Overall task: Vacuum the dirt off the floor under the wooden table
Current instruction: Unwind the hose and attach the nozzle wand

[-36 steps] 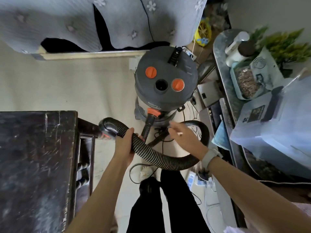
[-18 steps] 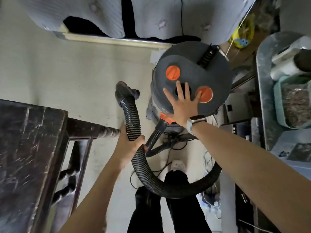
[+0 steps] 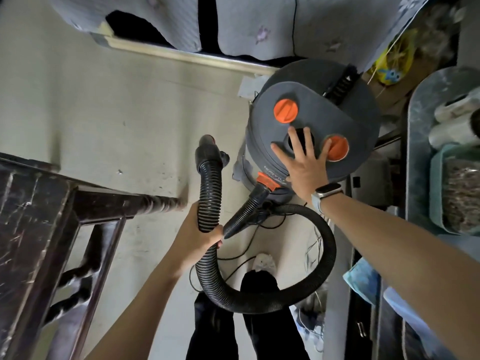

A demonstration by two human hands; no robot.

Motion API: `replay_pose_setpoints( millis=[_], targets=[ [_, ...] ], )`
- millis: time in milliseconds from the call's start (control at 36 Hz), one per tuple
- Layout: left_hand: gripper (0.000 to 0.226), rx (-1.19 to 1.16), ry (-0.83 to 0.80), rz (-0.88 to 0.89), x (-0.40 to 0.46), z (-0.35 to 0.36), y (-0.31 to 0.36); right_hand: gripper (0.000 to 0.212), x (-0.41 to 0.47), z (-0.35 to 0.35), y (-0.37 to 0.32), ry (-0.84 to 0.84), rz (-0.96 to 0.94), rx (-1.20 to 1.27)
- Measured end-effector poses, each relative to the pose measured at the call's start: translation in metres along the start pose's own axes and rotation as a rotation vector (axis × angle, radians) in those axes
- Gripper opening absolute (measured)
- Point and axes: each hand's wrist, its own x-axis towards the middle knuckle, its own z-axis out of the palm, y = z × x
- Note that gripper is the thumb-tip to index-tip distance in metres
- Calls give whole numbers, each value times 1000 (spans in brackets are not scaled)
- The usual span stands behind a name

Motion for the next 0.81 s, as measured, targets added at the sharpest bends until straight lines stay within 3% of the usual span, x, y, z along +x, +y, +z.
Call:
replay_pose_setpoints(
  millis=[139,278,333,389,417,472,528,583,667,722,806],
  targets=[
    [30,-45,44,40,8,12,8,93,3,2,2,-6,-26,66],
    [28,-51,77,37,8,13,9,55,-38,3,-15,143,-113,334],
    [28,-59,89,43,11,12,12,53,-82,1,-37,14,-198,648],
    [24,-67,96,49,15,11,18,62,-124,-10,-62,-314,-182,942],
    [23,-68,100,51,17,11,21,66,-139,-13,-75,-454,-170,1021],
    [21,-77,102,52,20,11,28,72,-156,-15,-98,-564,-164,1044],
    [19,-95,105,69,20,11,33,71,-160,-13,-114,-478,-76,977],
    [22,-133,102,72,18,7,33,51,-158,-12,-121,-319,57,963],
    [39,-446,11,10,11,-2,34,25,-159,-22,-131,-231,225,1156],
    [44,-661,-87,-67,2,-6,37,22,-163,-37,-147,-223,306,1343],
    [50,-772,-164,-135,-7,-10,43,34,-174,-54,-178,-243,375,1547]
  ],
)
